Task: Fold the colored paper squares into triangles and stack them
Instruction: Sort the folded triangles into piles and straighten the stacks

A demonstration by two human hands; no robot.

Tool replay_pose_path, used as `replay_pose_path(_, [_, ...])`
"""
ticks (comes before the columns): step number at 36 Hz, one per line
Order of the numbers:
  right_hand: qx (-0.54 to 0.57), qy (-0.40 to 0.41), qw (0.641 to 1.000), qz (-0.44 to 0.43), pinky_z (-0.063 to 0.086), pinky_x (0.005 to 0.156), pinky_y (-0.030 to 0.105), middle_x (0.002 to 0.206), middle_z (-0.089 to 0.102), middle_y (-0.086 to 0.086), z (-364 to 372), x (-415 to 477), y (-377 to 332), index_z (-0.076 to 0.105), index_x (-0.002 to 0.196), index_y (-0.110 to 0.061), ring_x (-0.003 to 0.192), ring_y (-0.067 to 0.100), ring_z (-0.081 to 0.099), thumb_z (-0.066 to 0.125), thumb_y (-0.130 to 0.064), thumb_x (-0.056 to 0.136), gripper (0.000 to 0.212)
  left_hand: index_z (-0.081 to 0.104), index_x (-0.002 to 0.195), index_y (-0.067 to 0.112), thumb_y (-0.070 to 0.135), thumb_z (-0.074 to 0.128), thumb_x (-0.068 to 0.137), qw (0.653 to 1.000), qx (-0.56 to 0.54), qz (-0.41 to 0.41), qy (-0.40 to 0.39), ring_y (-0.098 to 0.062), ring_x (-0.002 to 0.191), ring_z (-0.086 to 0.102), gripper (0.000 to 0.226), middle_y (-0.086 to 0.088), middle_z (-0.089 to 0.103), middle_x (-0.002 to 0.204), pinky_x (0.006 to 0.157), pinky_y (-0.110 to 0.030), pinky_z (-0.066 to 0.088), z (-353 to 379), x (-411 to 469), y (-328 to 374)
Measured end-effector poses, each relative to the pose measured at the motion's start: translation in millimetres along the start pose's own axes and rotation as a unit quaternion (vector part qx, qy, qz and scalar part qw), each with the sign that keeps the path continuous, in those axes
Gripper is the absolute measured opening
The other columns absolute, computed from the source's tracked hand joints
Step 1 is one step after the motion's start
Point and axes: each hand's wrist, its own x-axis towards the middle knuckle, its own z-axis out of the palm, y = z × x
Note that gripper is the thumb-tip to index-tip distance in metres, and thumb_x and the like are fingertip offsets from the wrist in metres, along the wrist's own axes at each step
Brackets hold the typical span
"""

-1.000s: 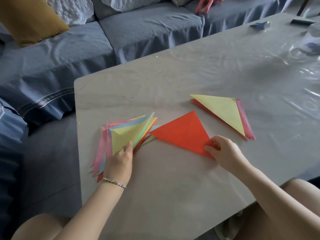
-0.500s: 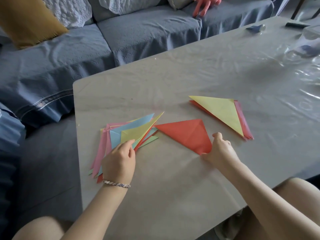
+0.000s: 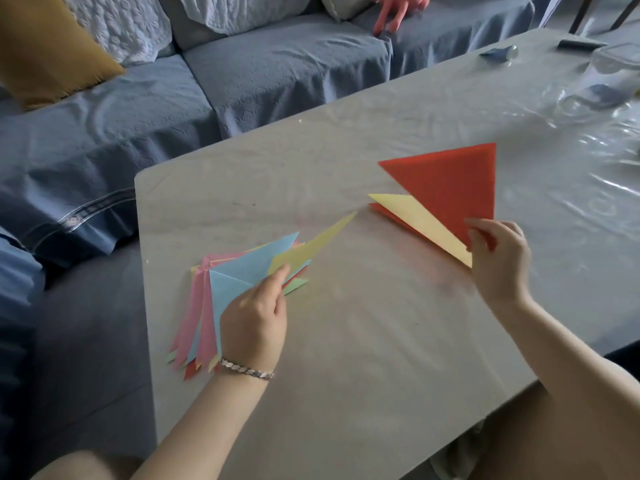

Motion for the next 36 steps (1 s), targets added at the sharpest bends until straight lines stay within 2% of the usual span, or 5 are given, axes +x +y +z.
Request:
replay_pose_path(9, [-0.194,-0.151,0.963,0.109,0.029,0.101,0.036,0.131,0.037,0.017,15.3,5.1,17.2,0.06,0.119,-0.011,0.121,0.035,0.034,0.055,-0.019,0.09,0.03,0.072,0.094,0.003,-0.001,0.042,0.078,0.986,-0.053,0.15,-0.05,-0.017,0.082,0.07,0.034,-0.007,0.073,0.091,0.073,-0.026,0.053,14.8,-8.4,28.2])
replay_pose_path(17, [-0.111,-0.183,0.966,-0.146,0.034,0.1,0.037,0.125,0.054,0.019,10.1,-47.2,-3.5,0.067,0.104,-0.003,0.117,0.036,0.05,0.048,-0.014,0.083,0.03,0.061,0.099,0.013,0.002,0.041,0.075,0.949,-0.1,0.258,-0.153,-0.015,0.085,0.069,0.033,-0.003,0.073,0.087,0.076,-0.028,0.053,41.3,-24.0,27.8])
replay_pose_path(24, [-0.158,-0.415,0.862,-0.245,0.012,0.111,0.032,0.144,0.04,0.004,36.8,-99.7,-11.9,0.049,0.133,-0.01,0.137,0.021,0.031,-0.002,-0.06,0.09,0.084,0.074,0.087,0.012,0.006,0.036,0.075,0.951,-0.077,0.185,-0.234,-0.014,0.088,0.069,0.04,-0.001,0.073,0.092,0.073,-0.026,0.054,37.4,-31.4,24.8])
replay_pose_path(29, [-0.256,-0.414,0.837,-0.251,0.037,0.102,0.029,0.13,0.057,0.003,50.1,-120.5,-16.6,0.06,0.124,-0.011,0.122,0.017,0.051,0.002,-0.044,0.098,0.072,0.069,0.103,0.011,0.017,0.036,0.081,0.945,-0.067,0.108,-0.303,-0.016,0.106,0.062,0.04,-0.002,0.066,0.114,0.082,-0.038,0.052,33.2,-47.5,25.4])
replay_pose_path(36, [-0.327,-0.368,0.827,-0.271,0.014,0.108,0.026,0.136,0.05,0.009,34.8,-122.9,-2.7,0.056,0.127,-0.006,0.128,0.017,0.039,0.005,-0.05,0.097,0.074,0.047,0.133,0.017,0.043,0.026,0.09,0.916,-0.017,0.053,-0.396,-0.019,0.13,0.039,0.054,0.005,0.04,0.142,0.111,-0.036,0.017,22.8,-66.8,17.5])
